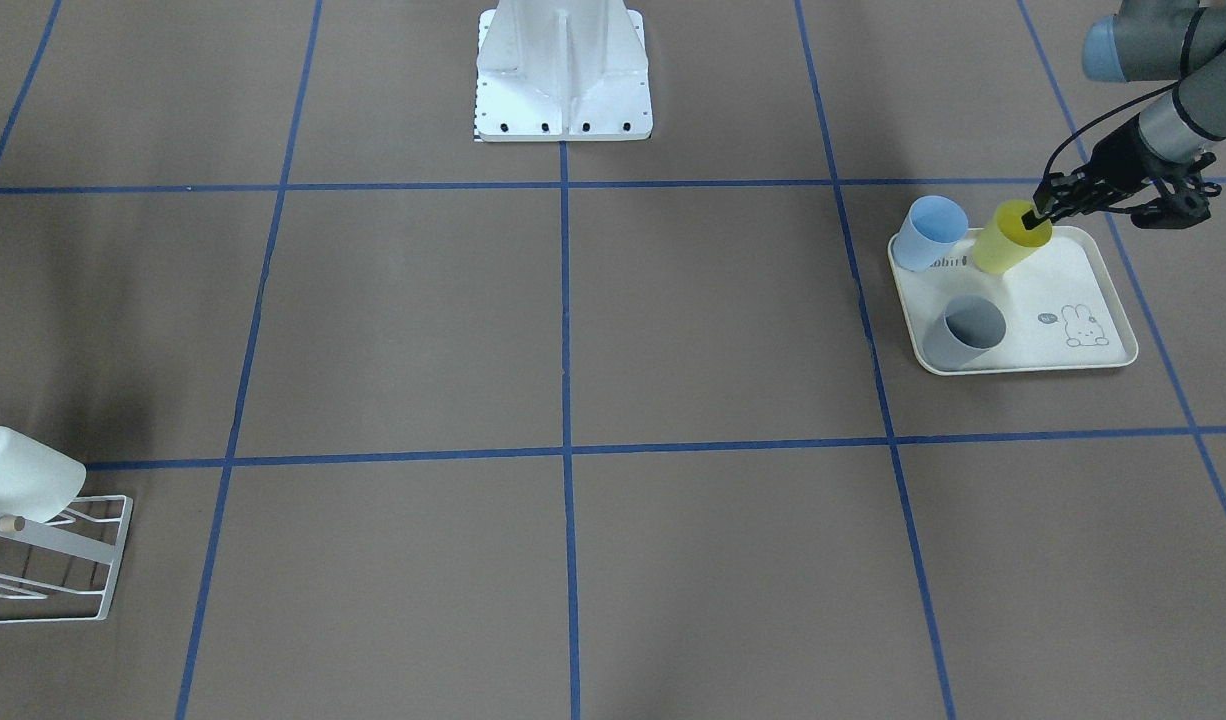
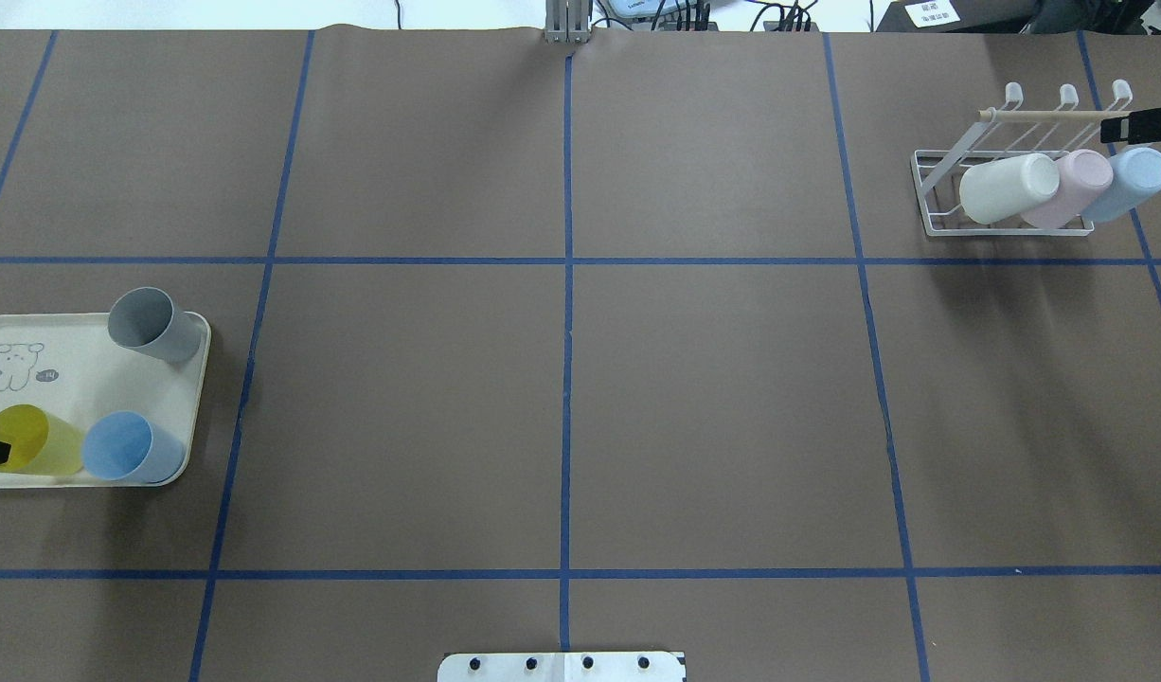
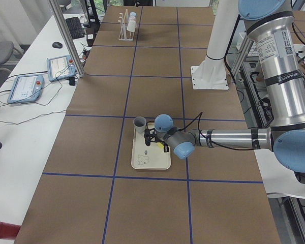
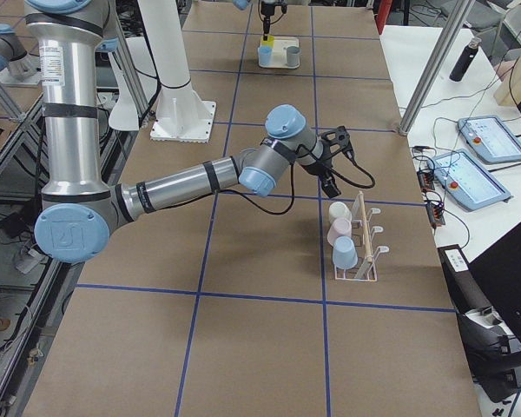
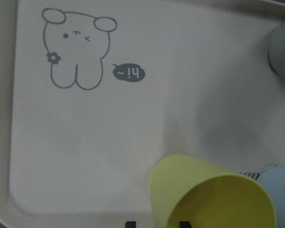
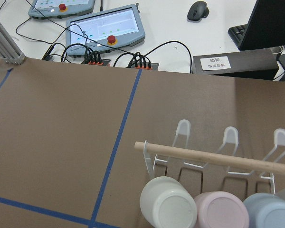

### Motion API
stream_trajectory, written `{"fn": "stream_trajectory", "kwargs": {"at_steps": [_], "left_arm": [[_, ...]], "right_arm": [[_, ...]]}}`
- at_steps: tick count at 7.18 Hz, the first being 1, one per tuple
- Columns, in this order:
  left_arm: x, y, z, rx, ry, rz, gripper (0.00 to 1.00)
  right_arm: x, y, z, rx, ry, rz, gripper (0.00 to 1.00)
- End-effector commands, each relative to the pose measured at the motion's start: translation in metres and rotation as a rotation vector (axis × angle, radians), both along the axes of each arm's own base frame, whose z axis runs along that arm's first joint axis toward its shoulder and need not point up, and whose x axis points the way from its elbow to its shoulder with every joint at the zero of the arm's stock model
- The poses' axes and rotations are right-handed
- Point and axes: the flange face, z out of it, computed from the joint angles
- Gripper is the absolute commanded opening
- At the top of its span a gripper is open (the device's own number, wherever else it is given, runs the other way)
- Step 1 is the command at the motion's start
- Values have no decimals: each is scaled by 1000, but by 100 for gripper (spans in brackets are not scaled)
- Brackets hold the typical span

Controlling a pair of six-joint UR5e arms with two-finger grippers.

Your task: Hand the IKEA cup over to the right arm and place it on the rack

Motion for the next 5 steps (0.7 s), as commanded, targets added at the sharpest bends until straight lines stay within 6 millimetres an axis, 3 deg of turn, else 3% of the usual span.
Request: {"fn": "stream_trajectory", "kwargs": {"at_steps": [1, 2, 3, 4, 5], "left_arm": [[-8, 2, -9, -27, 59, 25, 0], [-42, -5, -12, -53, 100, -34, 0], [-62, -13, -14, -53, 111, -88, 0], [-72, -33, -27, -41, 115, -133, 0], [-65, -76, -61, -25, 124, -152, 0]], "right_arm": [[-5, -1, -2, 5, -1, -9, 100], [-11, -1, -3, 6, 0, -18, 100], [-22, 0, -4, -1, -8, -33, 100], [-34, 1, -10, 13, -14, -56, 100], [-51, 5, -16, 46, -48, -76, 100]]}}
